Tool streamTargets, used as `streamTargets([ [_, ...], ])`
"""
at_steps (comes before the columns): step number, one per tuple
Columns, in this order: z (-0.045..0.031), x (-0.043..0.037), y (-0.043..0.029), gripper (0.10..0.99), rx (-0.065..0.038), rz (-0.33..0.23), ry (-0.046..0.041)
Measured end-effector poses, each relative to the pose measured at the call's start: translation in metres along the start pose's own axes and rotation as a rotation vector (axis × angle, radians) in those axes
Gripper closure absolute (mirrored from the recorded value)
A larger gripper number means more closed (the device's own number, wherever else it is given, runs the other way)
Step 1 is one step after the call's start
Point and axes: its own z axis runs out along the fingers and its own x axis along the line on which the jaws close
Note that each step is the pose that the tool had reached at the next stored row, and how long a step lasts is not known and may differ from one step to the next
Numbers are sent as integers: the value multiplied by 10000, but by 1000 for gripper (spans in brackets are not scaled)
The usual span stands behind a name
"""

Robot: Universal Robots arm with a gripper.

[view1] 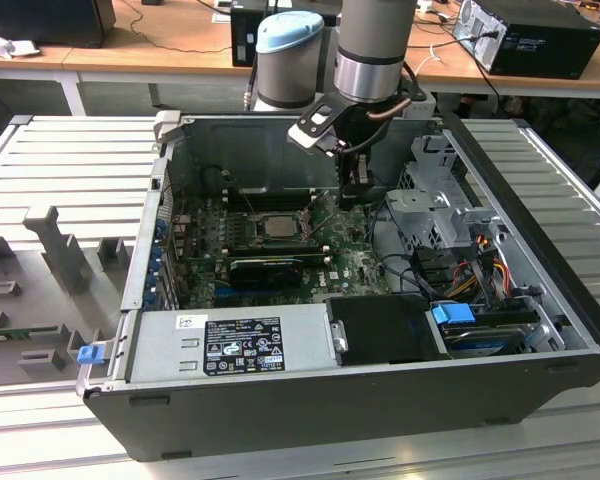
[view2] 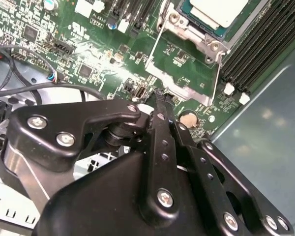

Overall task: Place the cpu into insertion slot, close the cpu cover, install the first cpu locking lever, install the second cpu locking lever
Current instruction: 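Close the cpu cover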

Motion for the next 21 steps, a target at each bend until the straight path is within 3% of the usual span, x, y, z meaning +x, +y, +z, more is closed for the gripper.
streamTargets([
  [9,-2,0,-100,980,0,0,0],
  [21,-3,0,-156,980,0,-1,0],
])
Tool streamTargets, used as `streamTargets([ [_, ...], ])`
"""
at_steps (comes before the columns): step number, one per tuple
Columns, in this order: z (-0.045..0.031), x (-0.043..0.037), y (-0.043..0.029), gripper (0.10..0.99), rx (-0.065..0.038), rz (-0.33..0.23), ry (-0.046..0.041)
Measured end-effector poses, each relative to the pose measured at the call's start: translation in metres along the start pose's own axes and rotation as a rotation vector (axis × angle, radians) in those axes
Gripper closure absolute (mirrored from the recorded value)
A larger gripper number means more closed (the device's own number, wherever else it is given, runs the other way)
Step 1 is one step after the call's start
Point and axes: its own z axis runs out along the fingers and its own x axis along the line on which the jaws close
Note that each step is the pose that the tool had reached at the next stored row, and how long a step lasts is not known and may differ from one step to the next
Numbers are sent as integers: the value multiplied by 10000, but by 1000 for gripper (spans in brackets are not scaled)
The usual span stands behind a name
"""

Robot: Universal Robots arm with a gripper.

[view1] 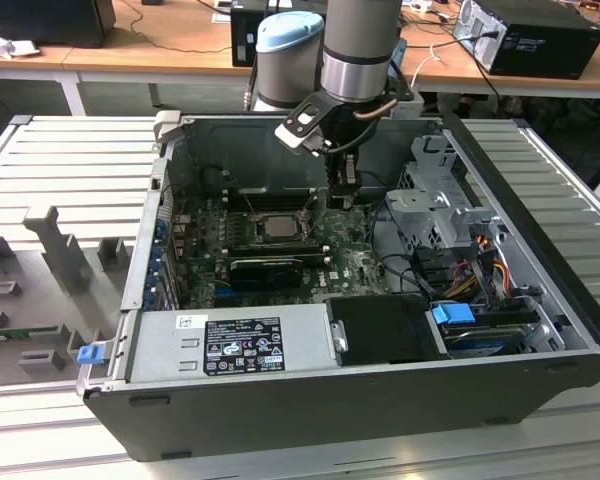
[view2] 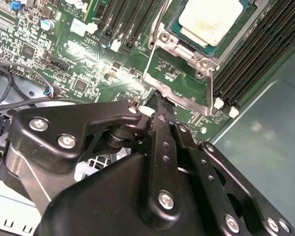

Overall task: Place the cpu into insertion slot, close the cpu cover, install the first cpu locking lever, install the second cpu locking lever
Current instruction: 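Close the cpu cover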

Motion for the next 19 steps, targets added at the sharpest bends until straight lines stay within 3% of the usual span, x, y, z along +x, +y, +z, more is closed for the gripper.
streamTargets([
  [7,-2,0,-72,980,0,1,0],
  [19,-3,0,-135,980,0,0,0],
])
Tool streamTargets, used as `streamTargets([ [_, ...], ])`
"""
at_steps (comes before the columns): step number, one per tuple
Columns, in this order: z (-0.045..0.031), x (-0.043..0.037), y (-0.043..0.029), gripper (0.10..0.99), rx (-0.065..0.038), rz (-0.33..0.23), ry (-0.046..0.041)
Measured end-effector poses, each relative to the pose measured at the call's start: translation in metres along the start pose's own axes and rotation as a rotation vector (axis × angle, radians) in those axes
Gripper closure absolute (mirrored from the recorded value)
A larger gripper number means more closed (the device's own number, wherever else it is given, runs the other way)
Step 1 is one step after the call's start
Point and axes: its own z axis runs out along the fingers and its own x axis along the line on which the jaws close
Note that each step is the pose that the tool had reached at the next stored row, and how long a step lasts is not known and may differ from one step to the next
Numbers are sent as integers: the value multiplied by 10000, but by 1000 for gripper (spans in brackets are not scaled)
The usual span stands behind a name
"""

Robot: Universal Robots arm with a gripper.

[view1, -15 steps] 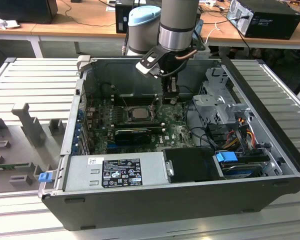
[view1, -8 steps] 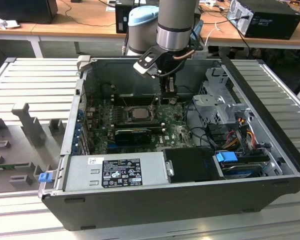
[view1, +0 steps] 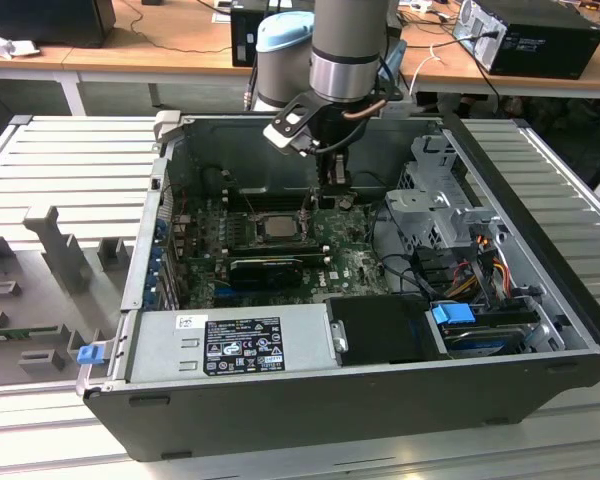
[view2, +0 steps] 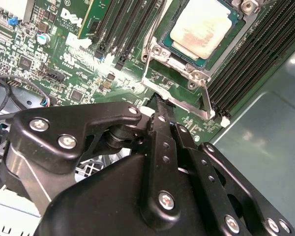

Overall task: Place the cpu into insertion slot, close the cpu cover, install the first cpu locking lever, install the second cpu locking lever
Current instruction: 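Close the cpu cover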

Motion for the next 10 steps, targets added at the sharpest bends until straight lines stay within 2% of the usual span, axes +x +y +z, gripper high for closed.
streamTargets([
  [10,-1,0,-49,980,0,0,0],
])
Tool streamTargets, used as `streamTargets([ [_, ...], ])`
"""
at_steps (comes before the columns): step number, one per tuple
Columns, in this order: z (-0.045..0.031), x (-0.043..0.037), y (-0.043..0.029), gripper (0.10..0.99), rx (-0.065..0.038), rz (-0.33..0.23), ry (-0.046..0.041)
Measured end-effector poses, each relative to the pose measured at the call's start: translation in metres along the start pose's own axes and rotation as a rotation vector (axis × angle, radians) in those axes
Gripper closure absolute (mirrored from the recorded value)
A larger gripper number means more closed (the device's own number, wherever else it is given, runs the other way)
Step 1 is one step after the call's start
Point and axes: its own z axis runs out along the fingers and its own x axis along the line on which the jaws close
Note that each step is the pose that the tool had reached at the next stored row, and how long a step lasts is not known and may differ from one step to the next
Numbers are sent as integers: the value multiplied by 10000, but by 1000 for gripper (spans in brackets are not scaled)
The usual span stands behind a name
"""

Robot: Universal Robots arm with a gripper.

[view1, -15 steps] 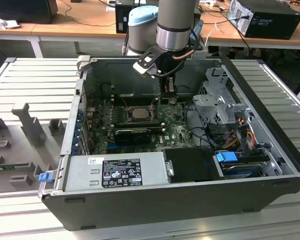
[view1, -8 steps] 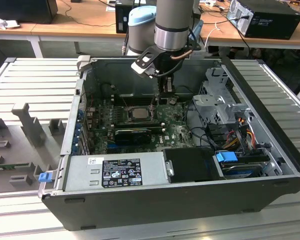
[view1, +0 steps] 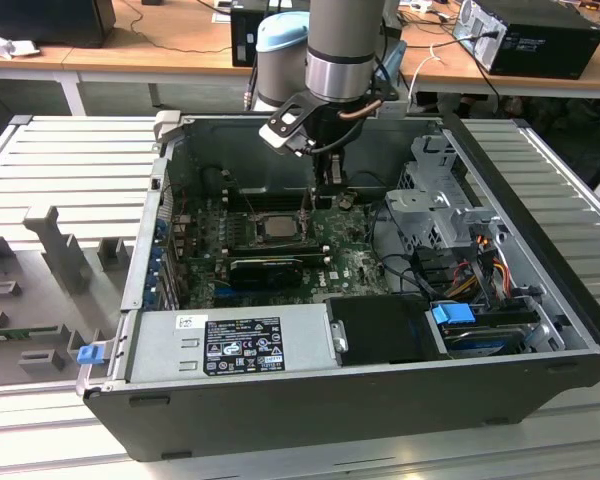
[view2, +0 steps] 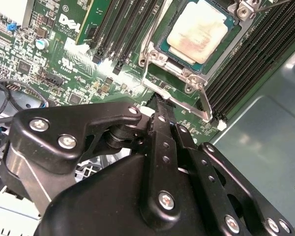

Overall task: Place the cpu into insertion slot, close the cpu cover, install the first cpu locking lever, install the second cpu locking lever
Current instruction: 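Close the cpu cover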

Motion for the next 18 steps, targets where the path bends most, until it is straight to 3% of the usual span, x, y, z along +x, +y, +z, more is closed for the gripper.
streamTargets([
  [14,-2,0,-76,980,0,0,-1],
  [18,-3,0,-138,980,0,0,-1],
])
